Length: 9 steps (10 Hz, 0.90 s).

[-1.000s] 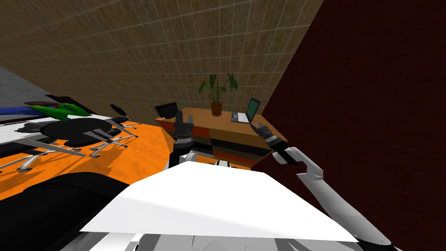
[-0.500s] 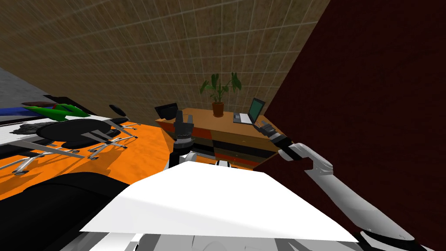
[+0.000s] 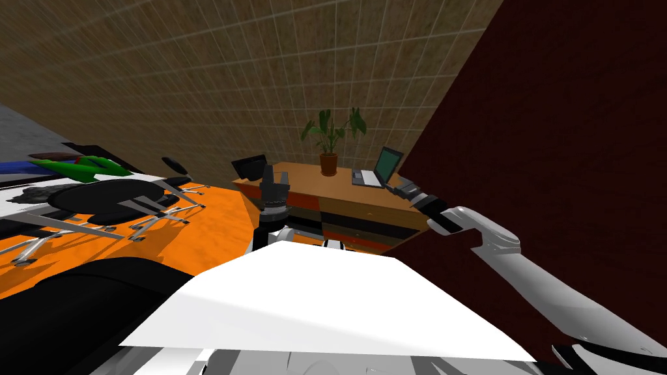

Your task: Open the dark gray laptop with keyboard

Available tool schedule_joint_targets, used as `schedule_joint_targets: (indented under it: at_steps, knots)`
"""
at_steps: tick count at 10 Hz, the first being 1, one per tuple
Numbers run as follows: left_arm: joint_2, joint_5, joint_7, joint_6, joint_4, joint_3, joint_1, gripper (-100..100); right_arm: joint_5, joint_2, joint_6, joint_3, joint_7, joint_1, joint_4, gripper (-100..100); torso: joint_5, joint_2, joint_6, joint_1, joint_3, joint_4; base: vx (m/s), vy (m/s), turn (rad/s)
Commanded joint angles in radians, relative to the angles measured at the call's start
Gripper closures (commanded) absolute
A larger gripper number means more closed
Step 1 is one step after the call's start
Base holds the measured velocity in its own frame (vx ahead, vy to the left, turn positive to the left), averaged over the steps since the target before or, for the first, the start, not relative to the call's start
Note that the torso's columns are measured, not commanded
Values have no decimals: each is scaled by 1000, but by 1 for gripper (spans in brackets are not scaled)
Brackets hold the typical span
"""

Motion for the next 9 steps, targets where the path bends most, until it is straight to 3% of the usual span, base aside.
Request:
schedule_joint_targets:
  at_steps: [1, 3, 9]
  knots:
    - [0, 0, 0, 0, 0, 0, 0, 0, 15, -72, 10, 2, 30, -36, 52, -100, 0, 1, 0, -1, 0, 0, 38, 48, -3]
    - [0, 0, 0, 0, 0, 0, 0, 0, 25, -112, 17, 1, 49, -52, 78, -100, 0, 0, 0, 0, 0, 0, 43, 58, -6]
    - [0, 0, 0, 0, 0, 0, 0, 0, 72, -295, 46, -7, 142, -125, 197, -100, 0, 1, 0, -1, 0, 0, 50, 77, -5]
